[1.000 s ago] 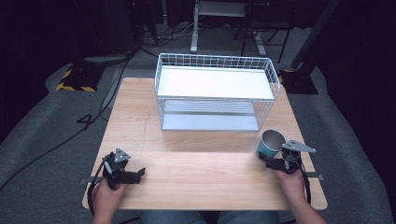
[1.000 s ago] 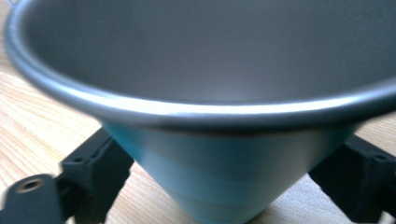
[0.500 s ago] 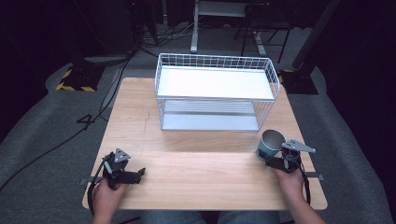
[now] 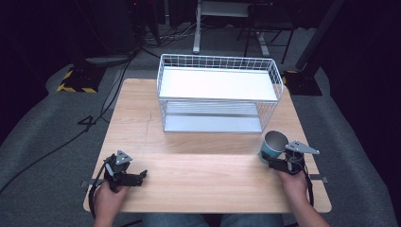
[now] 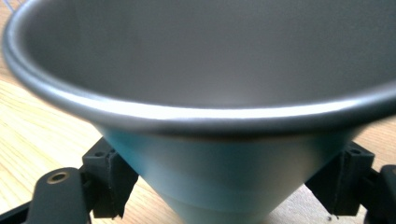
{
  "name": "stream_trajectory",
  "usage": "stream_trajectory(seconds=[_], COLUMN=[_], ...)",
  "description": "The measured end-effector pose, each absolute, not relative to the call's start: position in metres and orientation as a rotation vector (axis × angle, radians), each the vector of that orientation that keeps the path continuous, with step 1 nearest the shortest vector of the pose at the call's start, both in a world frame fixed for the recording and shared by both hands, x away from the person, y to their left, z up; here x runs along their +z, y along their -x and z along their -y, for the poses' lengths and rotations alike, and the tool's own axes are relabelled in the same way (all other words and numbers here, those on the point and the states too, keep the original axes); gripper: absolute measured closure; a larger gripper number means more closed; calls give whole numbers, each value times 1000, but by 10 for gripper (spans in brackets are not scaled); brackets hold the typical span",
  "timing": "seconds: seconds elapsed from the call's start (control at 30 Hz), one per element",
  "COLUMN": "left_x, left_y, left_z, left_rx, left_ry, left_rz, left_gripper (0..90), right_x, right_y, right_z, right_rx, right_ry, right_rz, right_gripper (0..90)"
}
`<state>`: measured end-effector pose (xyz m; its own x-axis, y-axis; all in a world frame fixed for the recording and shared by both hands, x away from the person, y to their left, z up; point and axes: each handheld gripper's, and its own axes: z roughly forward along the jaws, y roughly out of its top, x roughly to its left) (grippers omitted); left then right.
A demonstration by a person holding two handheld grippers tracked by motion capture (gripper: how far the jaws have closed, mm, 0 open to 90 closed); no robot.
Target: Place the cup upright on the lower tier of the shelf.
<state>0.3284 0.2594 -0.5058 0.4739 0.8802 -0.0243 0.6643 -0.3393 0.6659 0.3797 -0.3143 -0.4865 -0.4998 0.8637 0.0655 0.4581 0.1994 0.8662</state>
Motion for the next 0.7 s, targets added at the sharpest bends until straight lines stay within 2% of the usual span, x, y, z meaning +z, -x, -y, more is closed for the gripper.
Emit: stream_trajectory(seconds=[0.7], left_x=[-506], left_y=[-328], left_z=[-260], left_rx=[459], left_ry=[-2115], left_rz=[-1273], left_gripper=[6], right_x=[-463], right_y=[-400], right_z=[263], right_rx=[1310], right_ry=[-1137], right_rz=[-2107], right_gripper=[211])
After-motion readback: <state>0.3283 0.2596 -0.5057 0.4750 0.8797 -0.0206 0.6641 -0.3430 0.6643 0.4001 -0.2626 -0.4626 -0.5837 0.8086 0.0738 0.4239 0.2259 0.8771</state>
